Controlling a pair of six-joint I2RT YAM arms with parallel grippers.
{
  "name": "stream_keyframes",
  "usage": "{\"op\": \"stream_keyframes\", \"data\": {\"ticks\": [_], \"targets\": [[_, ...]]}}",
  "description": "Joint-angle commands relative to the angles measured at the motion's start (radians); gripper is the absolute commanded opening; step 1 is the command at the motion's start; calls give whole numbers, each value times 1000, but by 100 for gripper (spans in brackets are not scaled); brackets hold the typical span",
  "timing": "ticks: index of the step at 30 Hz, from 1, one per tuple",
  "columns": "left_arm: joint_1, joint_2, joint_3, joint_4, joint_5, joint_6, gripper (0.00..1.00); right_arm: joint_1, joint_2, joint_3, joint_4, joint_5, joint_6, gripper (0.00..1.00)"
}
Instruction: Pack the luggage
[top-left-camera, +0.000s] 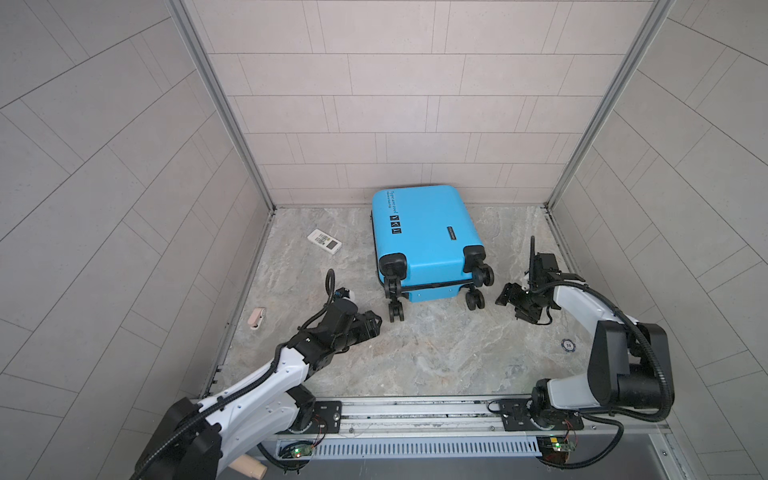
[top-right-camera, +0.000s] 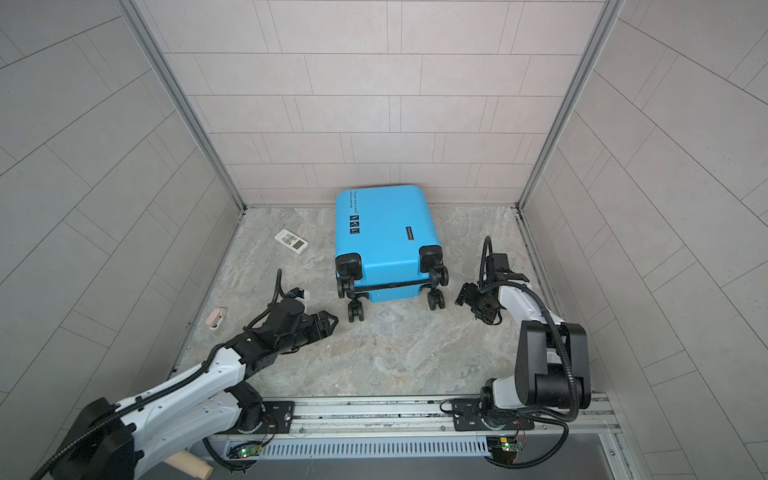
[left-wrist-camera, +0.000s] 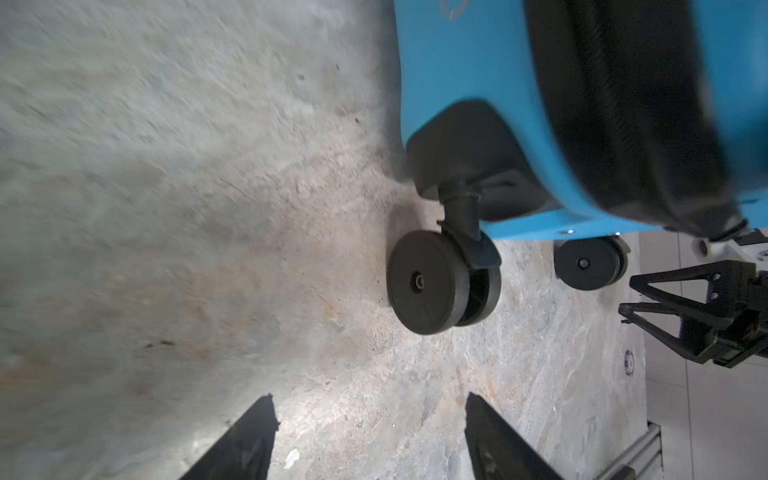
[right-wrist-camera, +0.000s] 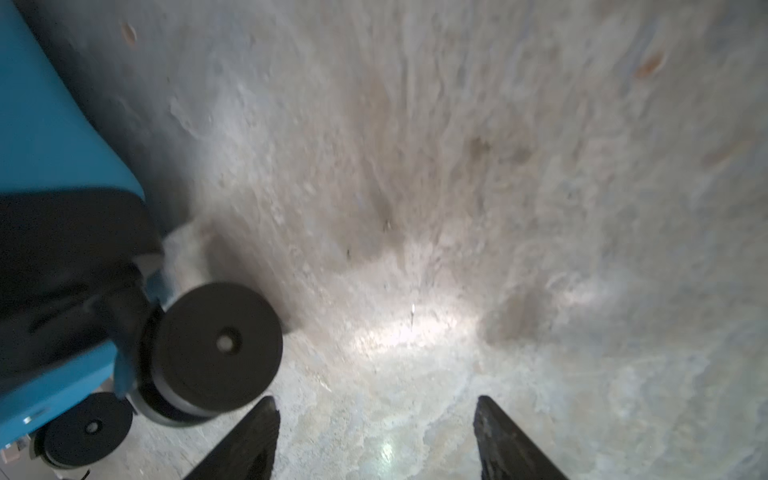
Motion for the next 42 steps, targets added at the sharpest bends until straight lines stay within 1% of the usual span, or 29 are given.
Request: {"op": "stream_keyframes", "data": {"ticks": [1,4,7,10,14,18,24,28,31,34,36,38,42], "targets": [[-65,47,-20,264,-79,-91,77,15,-86,-67,85,-50,24,77],[-128,136,3,315,-116,-68,77,69,-131,-113,128,-66,43,82],[-165,235,17,395,-149,-62,77,146,-126,-114,158,-61,44,86],[-195,323,28,473,-193,-60,77,196,-116,-119,201,-43,62,89],[-239,396,41,551,-284,-47,77,223,-96,-128,261,-27,89,91],[-266,459,89,554,-354,-9,78,246,-40,-126,328,-13,106,92],[-268,555,125,612,-382,-8,78,290,60,-96,406,-6,147,91],[-268,596,125,645,-394,-26,74,301,90,-94,437,-2,167,86],[-267,625,105,709,-406,-53,69,299,115,-95,456,-9,179,78],[-266,677,47,896,-424,-86,62,300,150,-105,502,-47,202,67],[-261,715,1,1040,-414,-109,55,300,170,-117,542,-72,230,60],[-257,753,-19,1146,-395,-123,49,298,182,-131,587,-98,257,53],[-250,856,-63,1338,-346,-164,41,292,197,-156,644,-136,295,46]]}}
